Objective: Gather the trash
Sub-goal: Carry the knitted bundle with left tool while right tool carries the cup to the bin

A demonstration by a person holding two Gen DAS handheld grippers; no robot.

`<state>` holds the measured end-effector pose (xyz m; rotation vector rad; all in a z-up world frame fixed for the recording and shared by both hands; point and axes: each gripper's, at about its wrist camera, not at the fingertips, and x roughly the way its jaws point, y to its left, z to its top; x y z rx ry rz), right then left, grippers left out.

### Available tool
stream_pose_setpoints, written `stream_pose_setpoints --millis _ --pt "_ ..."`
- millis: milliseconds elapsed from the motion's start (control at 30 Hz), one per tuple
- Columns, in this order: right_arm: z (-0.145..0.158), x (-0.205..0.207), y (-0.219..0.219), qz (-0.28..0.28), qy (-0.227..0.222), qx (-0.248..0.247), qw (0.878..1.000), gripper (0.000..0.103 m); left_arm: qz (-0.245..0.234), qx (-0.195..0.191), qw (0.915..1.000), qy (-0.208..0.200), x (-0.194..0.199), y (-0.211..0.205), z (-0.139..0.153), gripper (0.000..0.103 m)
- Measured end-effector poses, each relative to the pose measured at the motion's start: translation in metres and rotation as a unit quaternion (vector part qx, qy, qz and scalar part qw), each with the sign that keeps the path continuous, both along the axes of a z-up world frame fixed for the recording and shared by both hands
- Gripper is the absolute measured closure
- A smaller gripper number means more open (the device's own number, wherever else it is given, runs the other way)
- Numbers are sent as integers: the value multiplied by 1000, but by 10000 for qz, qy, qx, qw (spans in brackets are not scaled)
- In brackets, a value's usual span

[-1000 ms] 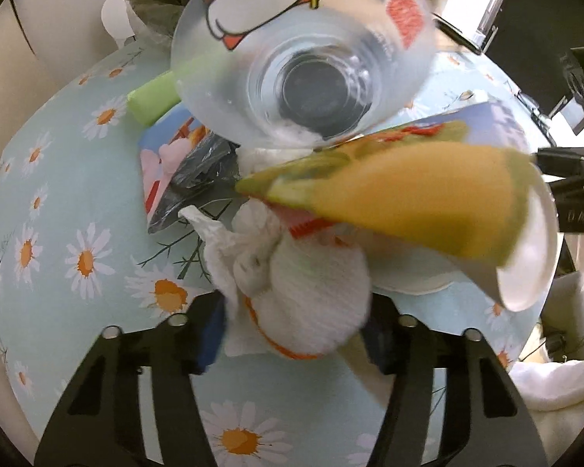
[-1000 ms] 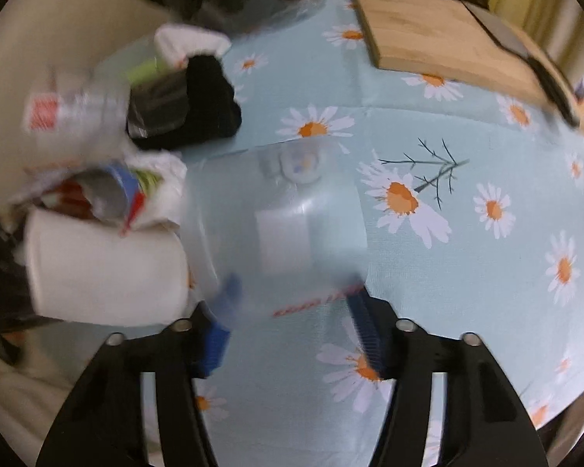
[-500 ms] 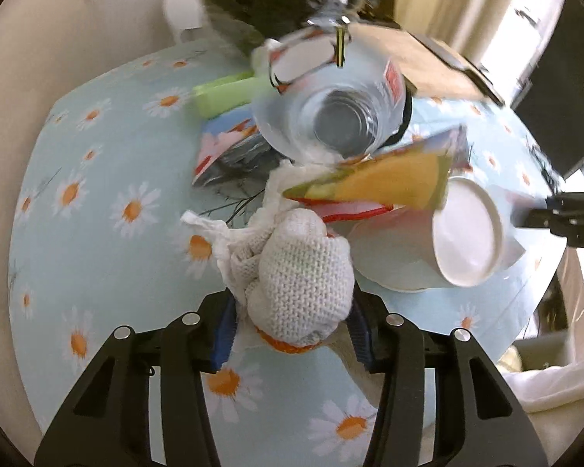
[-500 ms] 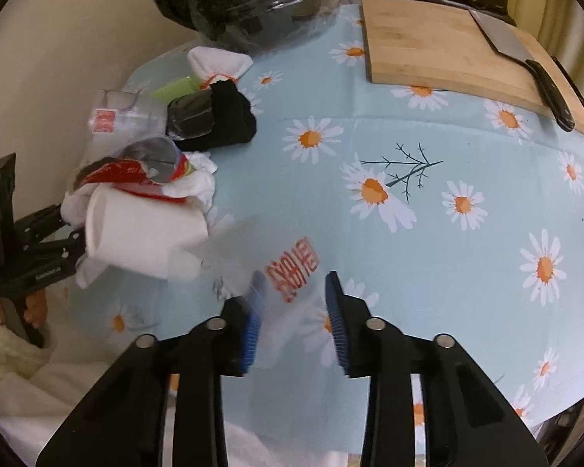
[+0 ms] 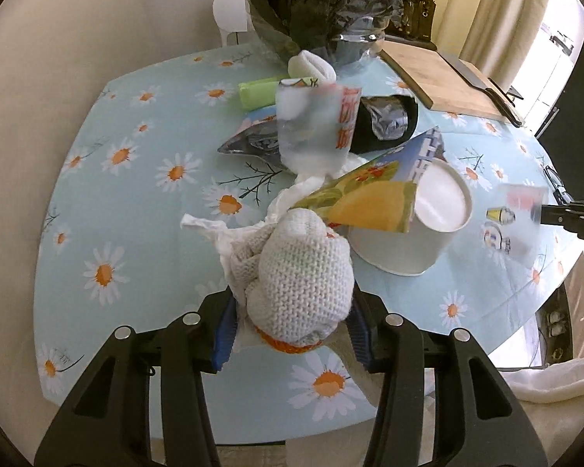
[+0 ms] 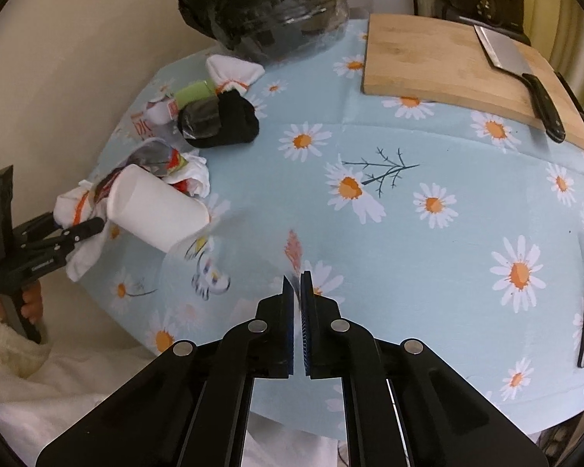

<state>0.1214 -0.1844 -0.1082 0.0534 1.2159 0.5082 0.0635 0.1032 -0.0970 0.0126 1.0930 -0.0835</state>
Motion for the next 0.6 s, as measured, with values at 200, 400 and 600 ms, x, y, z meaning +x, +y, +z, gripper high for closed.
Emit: stream_pose_setpoints --millis 200,400,600 --pt "16 0 -22 -100 -20 550 9984 100 74 49 9999 -90 -5 -10 18 54" --pt "33 1 -35 -99 -119 883 9960 100 201 23 9995 -244 -13 -7 33 54" --pt "39 3 -42 -38 -84 1039 9945 99 334 92 9989 -310 -19 -2 46 54"
